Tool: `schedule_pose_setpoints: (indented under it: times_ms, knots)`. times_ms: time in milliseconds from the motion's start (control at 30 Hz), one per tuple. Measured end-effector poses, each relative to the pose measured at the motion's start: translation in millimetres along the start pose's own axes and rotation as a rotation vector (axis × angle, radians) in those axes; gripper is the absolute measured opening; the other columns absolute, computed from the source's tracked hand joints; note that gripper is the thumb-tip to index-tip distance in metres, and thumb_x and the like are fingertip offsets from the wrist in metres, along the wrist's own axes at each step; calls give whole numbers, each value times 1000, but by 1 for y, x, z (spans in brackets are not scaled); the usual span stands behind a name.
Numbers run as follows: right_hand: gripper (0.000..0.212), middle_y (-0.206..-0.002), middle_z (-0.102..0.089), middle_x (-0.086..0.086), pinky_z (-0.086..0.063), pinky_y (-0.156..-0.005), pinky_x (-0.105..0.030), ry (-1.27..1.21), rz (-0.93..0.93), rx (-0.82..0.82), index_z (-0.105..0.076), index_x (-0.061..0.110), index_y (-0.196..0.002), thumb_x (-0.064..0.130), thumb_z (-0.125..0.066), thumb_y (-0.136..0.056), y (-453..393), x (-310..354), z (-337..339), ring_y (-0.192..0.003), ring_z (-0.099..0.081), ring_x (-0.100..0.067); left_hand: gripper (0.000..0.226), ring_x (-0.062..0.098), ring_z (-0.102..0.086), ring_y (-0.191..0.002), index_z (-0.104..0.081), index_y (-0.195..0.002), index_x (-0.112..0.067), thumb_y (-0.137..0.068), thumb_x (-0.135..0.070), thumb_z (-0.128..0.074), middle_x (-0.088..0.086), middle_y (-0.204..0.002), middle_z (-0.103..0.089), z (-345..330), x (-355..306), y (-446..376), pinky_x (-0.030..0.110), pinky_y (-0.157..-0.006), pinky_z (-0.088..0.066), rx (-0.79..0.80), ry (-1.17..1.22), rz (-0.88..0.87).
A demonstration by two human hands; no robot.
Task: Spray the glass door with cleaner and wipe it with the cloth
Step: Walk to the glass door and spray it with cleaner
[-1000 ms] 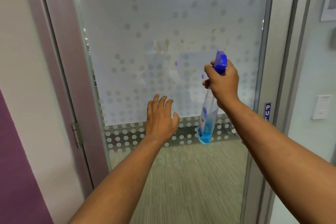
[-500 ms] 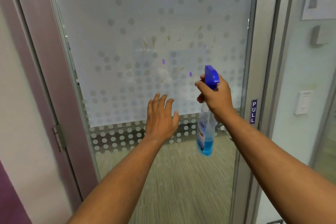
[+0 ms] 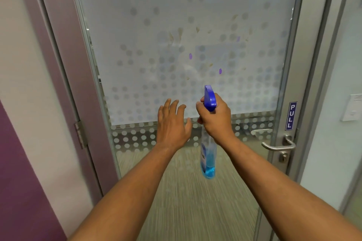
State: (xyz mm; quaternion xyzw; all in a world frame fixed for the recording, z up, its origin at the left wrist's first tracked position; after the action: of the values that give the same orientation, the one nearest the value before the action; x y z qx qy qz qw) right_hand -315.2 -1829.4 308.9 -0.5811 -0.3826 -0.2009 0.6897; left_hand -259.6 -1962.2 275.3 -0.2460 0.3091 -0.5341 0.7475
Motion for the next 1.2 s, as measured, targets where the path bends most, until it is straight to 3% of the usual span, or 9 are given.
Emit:
schedule_pose_setpoints:
  times_ms: [67,133,267,500,667,867,1000,1133,1200]
  knots:
    - [10,-75,-60,-9,-60,-62,-46,39,32,-7,-59,10,-91,18,-65,-91,4,-2,-4,-67,-62,-29,51,29,-16,-156,-48,-145,-18,-99,-37,-53,9,-161,-35,0,8,3,48,-127,-12,4,-5,15]
    - [10,-74,-60,-7,-58,-63,-51,51,54,-11,-58,12,-89,19,-65,-91,9,-3,-7,-67,-62,-29,51,29,-16,-156,-47,-145,-18,-99,-37,-53,9,-162,-35,1,13,6,48,-127,-13,8,-11,22]
    - [9,-76,-61,-3,-59,-64,-50,0,22,-36,-59,15,-98,18,-66,-92,21,-4,-6,-67,-63,-27,50,30,-16,-156,-48,-145,-17,-99,-36,-53,9,-161,-36,4,16,10,49,-127,-13,8,-7,22]
    - [13,-79,-62,0,-60,-61,-31,-10,-46,-91,-60,16,-104,16,-66,-92,29,-5,8,-68,-64,-18,49,29,-17,-156,-48,-144,-16,-99,-34,-52,10,-160,-37,7,16,17,50,-127,-14,14,22,-6]
    - [10,-77,-62,-2,-61,-67,-46,41,-34,-116,-59,21,-100,19,-66,-93,34,-4,18,-70,-66,-32,48,30,-17,-155,-49,-144,-15,-99,-34,-51,9,-160,-37,8,22,27,50,-127,-14,29,45,-2]
    - [12,-83,-65,-11,-61,-67,-46,39,-83,-120,-61,18,-104,18,-66,-93,54,-4,27,-74,-66,-34,50,23,-18,-155,-48,-146,-17,-104,-42,-42,4,-160,-37,-2,17,44,45,-127,-17,92,212,-26]
    - [13,-84,-64,-15,-60,-60,-33,56,-106,-87,-60,15,-106,17,-66,-94,69,-3,37,-72,-65,-37,62,18,-26,-151,-47,-146,-21,-100,-57,-29,0,-157,-40,-10,1,59,45,-124,-25,145,303,-97]
    - [16,-86,-64,-13,-55,-59,-23,49,-124,-43,-60,12,-108,16,-66,-94,77,0,54,-72,-65,-27,59,12,-31,-148,-44,-149,-23,-102,-58,-35,-3,-155,-42,-14,-21,75,32,-120,-23,237,375,-183]
    - [16,-87,-65,-13,-55,-59,-21,46,-131,-42,-61,13,-108,18,-67,-94,80,1,67,-72,-66,-25,63,11,-32,-147,-41,-152,-24,-101,-61,-35,-3,-156,-41,-17,-33,82,34,-121,-27,292,374,-236]
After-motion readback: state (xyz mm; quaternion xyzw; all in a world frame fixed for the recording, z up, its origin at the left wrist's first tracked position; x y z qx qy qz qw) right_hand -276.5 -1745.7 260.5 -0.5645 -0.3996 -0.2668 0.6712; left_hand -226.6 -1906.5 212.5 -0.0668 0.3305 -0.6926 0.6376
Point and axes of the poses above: each hand's wrist, its own y-axis away from the middle knuckle, its own z-axis out of the back of the hand, x = y × z, the point moved 3 cm from there along -y, towards the middle knuckle
